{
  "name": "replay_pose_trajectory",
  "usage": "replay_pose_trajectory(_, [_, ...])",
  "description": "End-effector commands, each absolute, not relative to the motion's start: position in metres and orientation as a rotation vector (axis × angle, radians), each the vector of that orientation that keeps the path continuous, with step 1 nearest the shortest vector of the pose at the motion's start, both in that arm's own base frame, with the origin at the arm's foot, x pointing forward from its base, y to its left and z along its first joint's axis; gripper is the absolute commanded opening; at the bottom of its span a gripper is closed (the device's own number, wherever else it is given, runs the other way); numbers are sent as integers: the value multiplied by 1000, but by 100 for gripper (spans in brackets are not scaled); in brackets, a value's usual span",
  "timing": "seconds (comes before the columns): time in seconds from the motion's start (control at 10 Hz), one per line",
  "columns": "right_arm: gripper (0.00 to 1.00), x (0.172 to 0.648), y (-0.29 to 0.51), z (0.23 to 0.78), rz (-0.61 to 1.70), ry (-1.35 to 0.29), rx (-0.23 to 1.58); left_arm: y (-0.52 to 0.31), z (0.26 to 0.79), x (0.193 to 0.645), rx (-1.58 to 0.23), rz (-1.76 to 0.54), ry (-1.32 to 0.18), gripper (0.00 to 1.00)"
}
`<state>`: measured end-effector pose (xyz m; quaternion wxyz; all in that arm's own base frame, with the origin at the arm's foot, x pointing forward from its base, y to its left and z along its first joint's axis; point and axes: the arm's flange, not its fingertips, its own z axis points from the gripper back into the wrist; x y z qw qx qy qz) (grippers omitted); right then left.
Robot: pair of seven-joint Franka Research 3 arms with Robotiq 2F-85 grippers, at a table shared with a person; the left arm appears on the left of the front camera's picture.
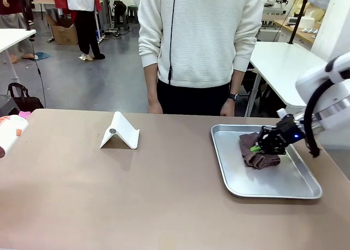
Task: Clean the surface of the table.
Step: Clean the area not pointed to by the person.
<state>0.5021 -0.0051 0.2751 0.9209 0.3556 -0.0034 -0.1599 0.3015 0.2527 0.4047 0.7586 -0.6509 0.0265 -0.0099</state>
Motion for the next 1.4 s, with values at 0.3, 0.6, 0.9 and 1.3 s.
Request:
replay_pose_trajectory(0.3, [6, 492, -57, 276, -450, -2, 876, 251, 410, 301, -1422, -9, 62, 22])
replay_pose_trajectory(0.6, [6, 488, -66, 295, -374, 105, 1213, 251, 410, 301, -1422, -9, 62, 22])
replay_pose_trajectory(0.9, [6, 482, -76, 311, -271, 164, 1506, 251, 410, 301, -1422, -9, 62, 22])
replay_pose_trajectory(1.3, [6, 461, -95, 333, -142, 327, 1850, 251, 410, 301, -1422, -9, 62, 22])
